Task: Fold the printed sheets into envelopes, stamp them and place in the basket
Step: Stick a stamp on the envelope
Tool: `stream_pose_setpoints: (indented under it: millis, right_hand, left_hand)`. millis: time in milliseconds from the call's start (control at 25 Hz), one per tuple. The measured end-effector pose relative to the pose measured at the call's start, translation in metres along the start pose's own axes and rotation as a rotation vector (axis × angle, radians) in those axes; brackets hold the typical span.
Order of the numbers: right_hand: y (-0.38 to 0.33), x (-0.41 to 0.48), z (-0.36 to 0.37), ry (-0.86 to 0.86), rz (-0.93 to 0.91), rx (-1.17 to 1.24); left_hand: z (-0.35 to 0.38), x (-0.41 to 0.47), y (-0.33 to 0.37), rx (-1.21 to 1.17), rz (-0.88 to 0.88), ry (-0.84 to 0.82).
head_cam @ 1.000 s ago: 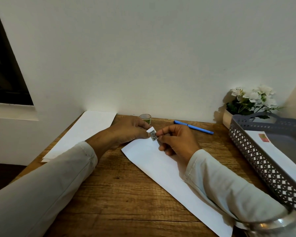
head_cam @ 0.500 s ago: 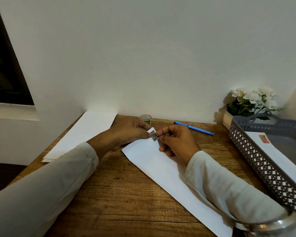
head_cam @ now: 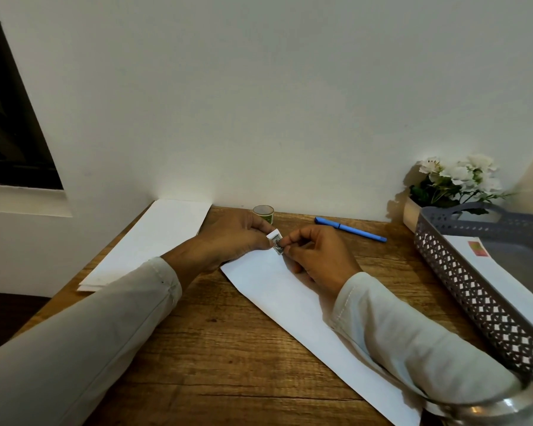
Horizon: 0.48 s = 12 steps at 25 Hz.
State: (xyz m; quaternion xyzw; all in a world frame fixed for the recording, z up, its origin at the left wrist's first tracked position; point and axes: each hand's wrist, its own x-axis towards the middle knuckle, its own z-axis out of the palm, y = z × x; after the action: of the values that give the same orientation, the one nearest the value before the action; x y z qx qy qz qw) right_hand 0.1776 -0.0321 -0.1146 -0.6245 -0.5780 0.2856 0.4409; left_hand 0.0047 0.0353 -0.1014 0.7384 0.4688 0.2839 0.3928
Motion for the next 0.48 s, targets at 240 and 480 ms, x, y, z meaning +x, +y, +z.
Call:
stream_pose_setpoints:
  millis: [240,480]
  right_hand:
    - [0.003,0.002,0.0,-0.025,-0.094,-0.232]
    - [0.003,-0.002,-0.001,0.009,-0.196,-0.454]
  left_hand:
    - [0.003,0.001,0.0,0.126,0.024,0.048]
    - [0.019,0.0,-0.01,0.633,0.291,0.265]
